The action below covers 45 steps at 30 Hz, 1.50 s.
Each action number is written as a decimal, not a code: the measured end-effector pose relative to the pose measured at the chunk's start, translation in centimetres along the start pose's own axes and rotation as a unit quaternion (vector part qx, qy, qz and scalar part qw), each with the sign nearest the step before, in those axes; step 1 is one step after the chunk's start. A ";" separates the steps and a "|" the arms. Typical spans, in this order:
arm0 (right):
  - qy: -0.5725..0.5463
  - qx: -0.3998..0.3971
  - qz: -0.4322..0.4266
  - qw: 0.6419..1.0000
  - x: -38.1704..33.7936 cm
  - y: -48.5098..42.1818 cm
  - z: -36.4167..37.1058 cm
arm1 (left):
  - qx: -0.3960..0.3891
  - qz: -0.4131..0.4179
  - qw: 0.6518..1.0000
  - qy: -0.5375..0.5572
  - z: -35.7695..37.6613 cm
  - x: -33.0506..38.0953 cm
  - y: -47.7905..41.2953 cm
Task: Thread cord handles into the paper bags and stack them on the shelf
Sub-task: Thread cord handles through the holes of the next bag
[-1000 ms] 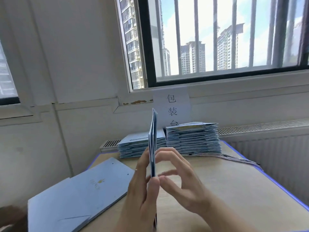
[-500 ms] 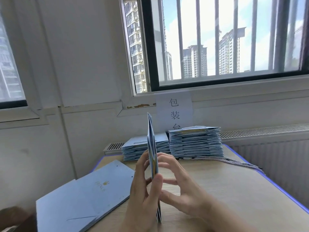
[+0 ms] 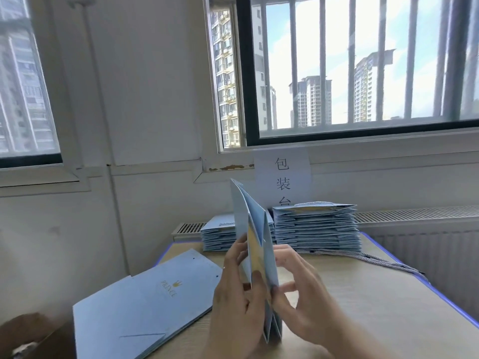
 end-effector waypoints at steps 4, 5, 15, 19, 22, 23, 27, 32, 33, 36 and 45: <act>0.119 0.010 -0.040 0.992 0.3 0.1 0.7 | 0.040 0.005 0.998 -0.044 -0.4 0.5 0.2; 0.151 0.012 -0.043 0.988 0.4 0.1 0.8 | 0.048 0.015 0.998 -0.050 -0.5 0.7 0.1; 0.261 -0.010 -0.029 0.965 1.3 0.2 1.1 | 0.072 0.193 0.958 -0.197 0.2 1.2 0.2; 0.272 -0.010 -0.045 0.961 1.4 0.3 1.2 | 0.078 0.182 0.952 -0.233 0.3 1.1 0.2; 0.273 -0.004 -0.052 0.961 0.9 0.3 1.2 | 0.059 0.155 0.961 -0.219 0.1 1.3 0.2; 0.272 0.000 -0.052 0.961 0.7 0.3 1.2 | 0.051 0.141 0.964 -0.220 0.1 1.3 0.2; 0.260 0.009 -0.042 0.965 0.5 0.2 1.1 | 0.075 0.076 0.979 -0.177 -0.9 1.3 -0.2; 0.239 -0.069 -0.011 0.968 1.6 0.6 1.9 | 0.164 0.075 0.975 -0.128 -1.8 0.5 -0.6; 0.226 -0.087 0.000 0.970 1.7 0.5 2.0 | 0.164 0.084 0.974 -0.130 -1.8 0.6 -0.5; 0.155 -0.140 0.011 0.978 0.7 0.3 1.6 | 0.158 0.096 0.975 -0.125 -1.5 0.8 -0.2; 0.183 0.007 0.102 0.978 3.0 -1.4 -2.8 | 0.177 0.016 0.980 -0.093 -1.3 0.1 0.3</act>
Point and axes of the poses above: each hand's wrist, its own y-axis away from the middle knuckle, its own z-axis out of the palm, x = y × z, the point moved 4 cm from there along -y, towards the middle knuckle, and after that the axes turned 2 degrees about z, right-handed, at the moved point
